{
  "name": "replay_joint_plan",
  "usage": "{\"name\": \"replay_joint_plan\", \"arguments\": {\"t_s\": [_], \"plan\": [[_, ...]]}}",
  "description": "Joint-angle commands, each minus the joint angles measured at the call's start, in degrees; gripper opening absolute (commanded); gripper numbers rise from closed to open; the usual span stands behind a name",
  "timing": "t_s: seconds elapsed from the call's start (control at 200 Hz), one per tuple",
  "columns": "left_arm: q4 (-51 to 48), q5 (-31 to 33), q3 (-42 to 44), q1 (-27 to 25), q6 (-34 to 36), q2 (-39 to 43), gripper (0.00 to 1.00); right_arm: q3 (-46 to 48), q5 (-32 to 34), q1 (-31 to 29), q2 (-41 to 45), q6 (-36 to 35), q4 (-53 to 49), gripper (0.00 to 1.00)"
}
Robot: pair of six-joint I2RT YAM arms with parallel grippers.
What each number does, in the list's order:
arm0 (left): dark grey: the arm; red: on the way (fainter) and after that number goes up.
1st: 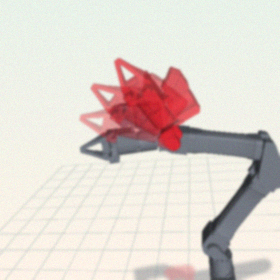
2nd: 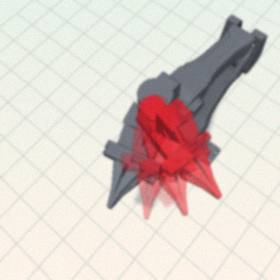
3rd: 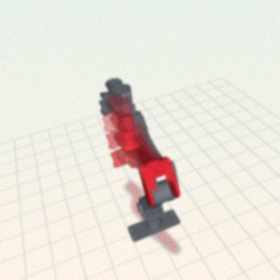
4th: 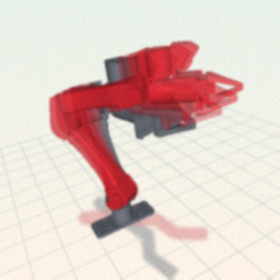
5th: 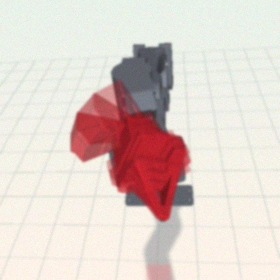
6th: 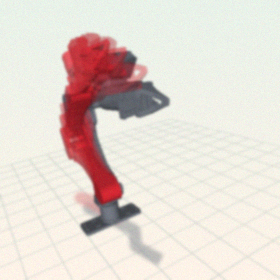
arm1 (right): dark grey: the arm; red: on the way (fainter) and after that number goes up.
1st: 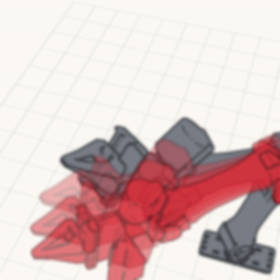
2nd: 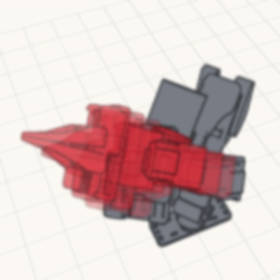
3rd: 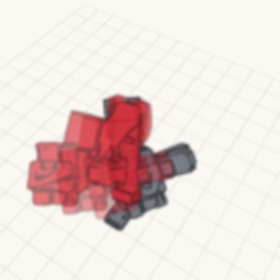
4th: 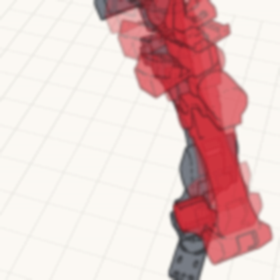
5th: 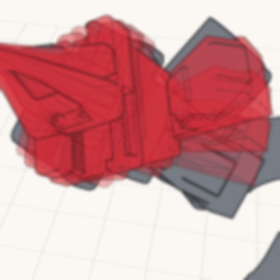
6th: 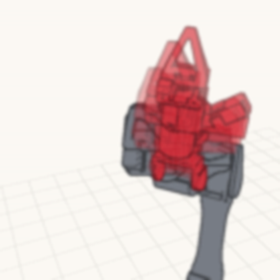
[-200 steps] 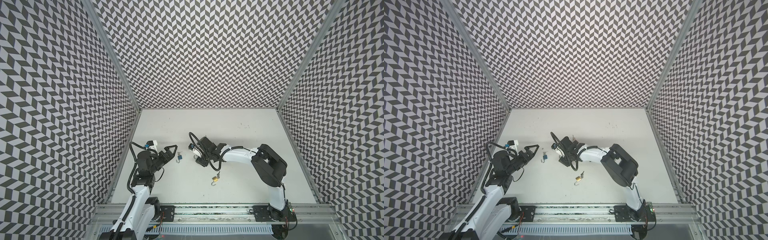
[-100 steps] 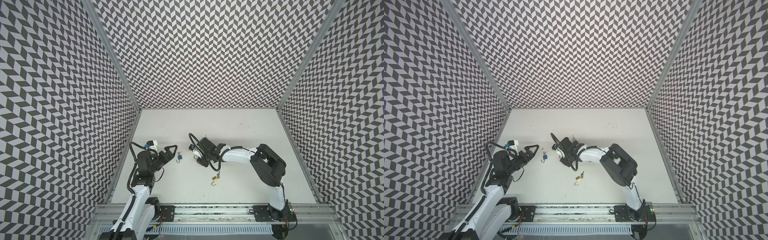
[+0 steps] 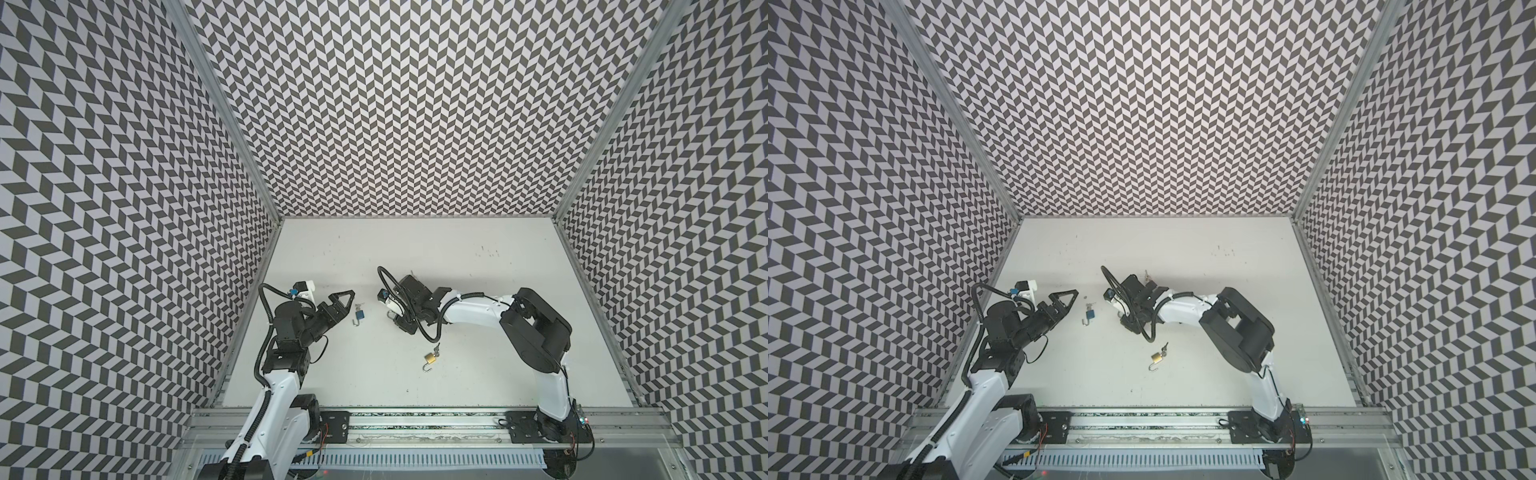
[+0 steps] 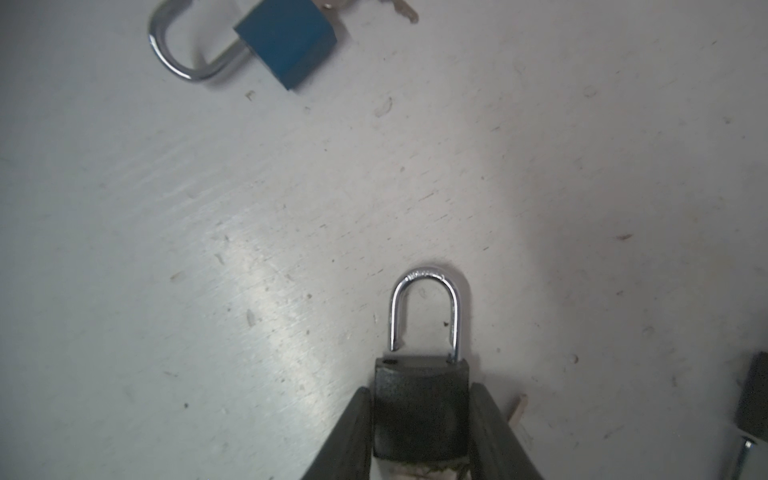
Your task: Lock with the key
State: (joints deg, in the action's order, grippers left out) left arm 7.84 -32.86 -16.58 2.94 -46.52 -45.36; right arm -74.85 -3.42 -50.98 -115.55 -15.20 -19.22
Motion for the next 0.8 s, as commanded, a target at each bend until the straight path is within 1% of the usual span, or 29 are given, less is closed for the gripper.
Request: {"name": "replay_joint_plan", "arguments": {"t_s": [0.0,0.16,0.28,0.441,0.581,0.676,0.761,0.796], "plan": [[-1.24,0.06,-1.13,0.35,0.73,0.95,0.98,-0.04,-0.16,-0.26,-0.45,-0.14,0.83,0.33],[-1.99,0.08,-1.33,0.31,0.95,1.83,0.98,0.45,-0.11,-0.17,1.28,0.24,1.43,0.31],[-3.06,0.08,-2.0,0.31,1.6,2.79,0.98,1.26,-0.99,-0.13,4.5,0.69,2.7,0.3],[-3.6,-1.25,-3.58,0.25,2.79,4.09,0.98,5.16,-1.95,-0.09,12.69,2.24,7.51,0.25],[-1.62,-4.91,-4.77,-0.42,3.43,4.23,0.98,9.62,-1.86,0.0,20.61,3.82,11.25,0.22],[0.82,-7.62,-6.21,-2.89,4.09,3.99,0.93,12.41,-1.12,0.0,26.37,5.02,13.71,0.18],[2.12,-8.18,-8.48,-7.71,5.31,3.88,0.91,14.64,-0.47,0.0,31.71,6.0,15.78,0.17],[2.46,-8.02,-9.42,-10.08,5.77,3.66,0.91,15.55,0.19,0.01,33.79,6.83,16.69,0.14]]}}
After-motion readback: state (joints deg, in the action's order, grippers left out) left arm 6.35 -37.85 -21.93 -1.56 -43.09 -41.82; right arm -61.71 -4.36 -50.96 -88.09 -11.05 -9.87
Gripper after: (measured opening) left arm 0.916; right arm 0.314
